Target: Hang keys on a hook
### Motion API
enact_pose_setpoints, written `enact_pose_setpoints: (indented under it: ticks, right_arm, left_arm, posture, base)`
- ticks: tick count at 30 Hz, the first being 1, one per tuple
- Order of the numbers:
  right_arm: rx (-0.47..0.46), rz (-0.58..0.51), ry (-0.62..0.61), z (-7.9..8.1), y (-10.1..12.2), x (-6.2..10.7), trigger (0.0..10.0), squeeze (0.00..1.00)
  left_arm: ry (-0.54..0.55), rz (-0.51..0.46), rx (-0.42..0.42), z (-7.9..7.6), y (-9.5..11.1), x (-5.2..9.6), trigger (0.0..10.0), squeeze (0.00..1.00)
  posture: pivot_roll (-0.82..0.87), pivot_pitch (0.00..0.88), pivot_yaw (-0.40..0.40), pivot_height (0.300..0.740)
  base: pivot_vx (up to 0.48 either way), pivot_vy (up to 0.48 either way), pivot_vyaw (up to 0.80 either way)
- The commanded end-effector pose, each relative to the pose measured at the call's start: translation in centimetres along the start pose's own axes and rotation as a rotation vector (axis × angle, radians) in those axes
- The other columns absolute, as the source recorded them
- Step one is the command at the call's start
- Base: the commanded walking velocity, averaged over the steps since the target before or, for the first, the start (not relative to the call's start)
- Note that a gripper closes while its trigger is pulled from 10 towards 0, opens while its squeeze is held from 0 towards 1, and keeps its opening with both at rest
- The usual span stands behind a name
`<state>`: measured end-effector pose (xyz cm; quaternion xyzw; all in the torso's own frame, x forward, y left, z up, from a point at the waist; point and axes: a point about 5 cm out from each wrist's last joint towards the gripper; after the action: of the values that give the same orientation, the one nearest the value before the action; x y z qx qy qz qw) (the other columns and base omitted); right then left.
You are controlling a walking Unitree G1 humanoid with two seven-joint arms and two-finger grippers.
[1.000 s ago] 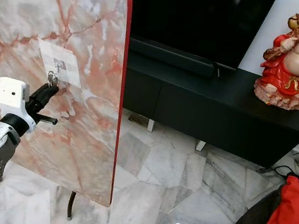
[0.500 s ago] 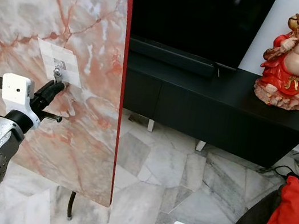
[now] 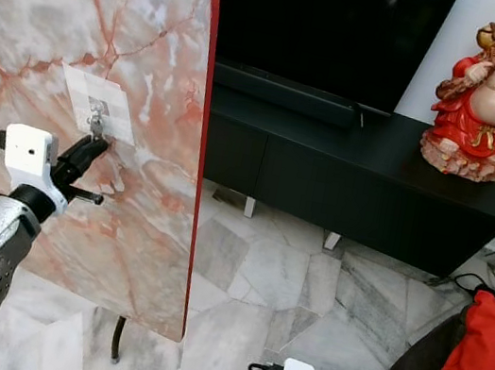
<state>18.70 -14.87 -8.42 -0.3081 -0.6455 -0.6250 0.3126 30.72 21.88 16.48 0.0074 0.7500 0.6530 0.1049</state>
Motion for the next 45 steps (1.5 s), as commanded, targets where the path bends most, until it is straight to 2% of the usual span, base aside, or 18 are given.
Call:
enact_pose_setpoints:
  ticks: [1, 12, 27, 45]
  right_arm:
    - [-0.003, -0.015, -0.006, -0.1, 0.4, -0.1, 10.0, 0.0]
    - [-0.024, -0.022, -0.017, -0.2, 0.5, -0.1, 10.0, 0.0]
    - [-0.03, -0.008, -0.023, -0.5, 0.0, 0.0, 10.0, 0.0]
    - [-0.034, 0.009, -0.028, -0.8, -0.3, 0.1, 10.0, 0.0]
  left_arm:
    - [-0.02, 0.008, 0.006, -0.4, -0.1, 0.3, 10.0, 0.0]
    - [-0.03, -0.011, 0.029, -0.6, 0.3, 0.7, 10.0, 0.0]
    - [-0.028, -0.053, 0.003, -0.8, 1.5, 0.5, 10.0, 0.0]
    - [0.007, -0.026, -0.011, -0.3, 1.2, 1.2, 10.0, 0.0]
  posture:
    - [0.05, 0.0, -0.067, 0.74]
    - [0.05, 0.0, -0.065, 0.74]
    - [0.05, 0.0, -0.065, 0.74]
    - [0.06, 0.0, -0.067, 0.74]
  base:
    - [0.0, 0.0, 0.0]
    - [0.0, 0.0, 0.0]
    - [0.0, 0.0, 0.0]
    - [0.0, 0.0, 0.0]
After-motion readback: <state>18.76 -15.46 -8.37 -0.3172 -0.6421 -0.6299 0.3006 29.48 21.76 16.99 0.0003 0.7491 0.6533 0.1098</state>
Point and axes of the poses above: a point about 5 cm out from each wrist's last joint towards the gripper, its own x axis pointing back from the gripper into the wrist, its own y axis along the axis of the wrist's last joint, z = x × y, and after that the axes turned 10 degrees about x, right-handed
